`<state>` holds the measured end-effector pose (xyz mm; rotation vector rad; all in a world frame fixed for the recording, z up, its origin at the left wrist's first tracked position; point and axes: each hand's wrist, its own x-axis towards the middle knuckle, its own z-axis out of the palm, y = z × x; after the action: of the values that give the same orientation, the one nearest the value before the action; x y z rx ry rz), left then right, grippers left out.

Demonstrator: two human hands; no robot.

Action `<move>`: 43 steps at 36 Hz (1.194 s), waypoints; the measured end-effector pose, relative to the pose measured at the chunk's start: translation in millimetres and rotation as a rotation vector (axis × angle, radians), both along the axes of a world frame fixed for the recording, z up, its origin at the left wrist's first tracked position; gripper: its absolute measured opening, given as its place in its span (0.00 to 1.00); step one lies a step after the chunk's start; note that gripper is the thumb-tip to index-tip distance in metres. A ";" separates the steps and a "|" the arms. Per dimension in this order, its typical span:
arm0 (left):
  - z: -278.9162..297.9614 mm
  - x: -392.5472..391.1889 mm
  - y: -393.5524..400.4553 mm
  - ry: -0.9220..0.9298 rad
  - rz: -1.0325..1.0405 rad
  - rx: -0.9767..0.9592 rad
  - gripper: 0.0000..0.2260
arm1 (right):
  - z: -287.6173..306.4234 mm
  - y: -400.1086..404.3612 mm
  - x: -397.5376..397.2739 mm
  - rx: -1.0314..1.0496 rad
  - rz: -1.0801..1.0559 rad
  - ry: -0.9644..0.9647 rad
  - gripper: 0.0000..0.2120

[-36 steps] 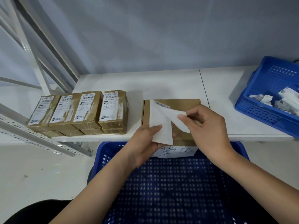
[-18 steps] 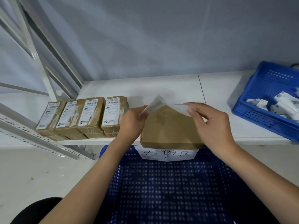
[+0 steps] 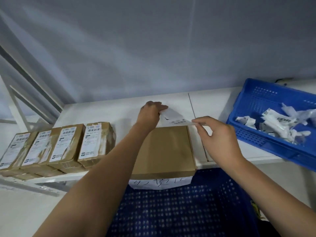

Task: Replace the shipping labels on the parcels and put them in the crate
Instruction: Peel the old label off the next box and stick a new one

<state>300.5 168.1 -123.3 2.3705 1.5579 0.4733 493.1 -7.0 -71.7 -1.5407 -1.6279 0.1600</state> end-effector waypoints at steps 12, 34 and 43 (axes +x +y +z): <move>-39.2 127.2 12.7 0.279 -0.146 -0.212 0.35 | -24.0 25.2 73.9 -0.303 -0.030 -0.357 0.10; -35.8 157.7 -161.7 -1.403 0.623 -1.531 0.26 | -22.6 17.9 90.9 -0.654 0.015 0.007 0.07; -39.2 163.5 -142.6 -1.558 0.654 -1.510 0.27 | -1.1 13.4 94.0 -0.792 0.247 0.100 0.06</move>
<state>464.0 25.5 -162.6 0.0512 0.9661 0.6094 587.1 6.4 -72.8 -1.8355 -1.7660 1.1059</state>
